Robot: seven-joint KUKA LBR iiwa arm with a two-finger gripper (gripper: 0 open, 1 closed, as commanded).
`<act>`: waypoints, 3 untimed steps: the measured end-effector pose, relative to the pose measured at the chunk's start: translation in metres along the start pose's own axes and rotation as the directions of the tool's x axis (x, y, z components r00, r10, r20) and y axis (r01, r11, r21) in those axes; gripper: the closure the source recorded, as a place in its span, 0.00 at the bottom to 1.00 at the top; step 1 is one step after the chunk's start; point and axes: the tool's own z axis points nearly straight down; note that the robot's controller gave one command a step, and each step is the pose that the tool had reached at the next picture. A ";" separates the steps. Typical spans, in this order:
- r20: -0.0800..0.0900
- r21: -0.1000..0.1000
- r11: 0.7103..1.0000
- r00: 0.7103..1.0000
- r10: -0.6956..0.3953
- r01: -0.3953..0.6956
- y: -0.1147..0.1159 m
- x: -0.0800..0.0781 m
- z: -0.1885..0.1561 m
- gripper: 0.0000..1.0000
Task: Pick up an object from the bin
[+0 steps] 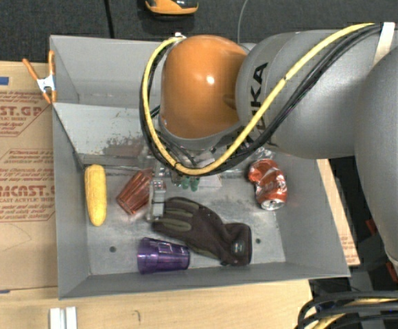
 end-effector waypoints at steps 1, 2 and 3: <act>0.008 -0.001 1.000 1.000 0.002 -0.002 -0.001 -0.002 -0.005 0.00; 0.016 -0.002 0.999 0.999 -0.051 0.051 -0.010 -0.017 0.040 0.00; 0.009 -0.001 0.999 0.999 -0.045 0.045 -0.014 -0.025 0.093 0.00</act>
Offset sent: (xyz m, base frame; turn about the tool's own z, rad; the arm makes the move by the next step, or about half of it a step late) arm 0.0287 -0.0211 -0.0930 -0.0995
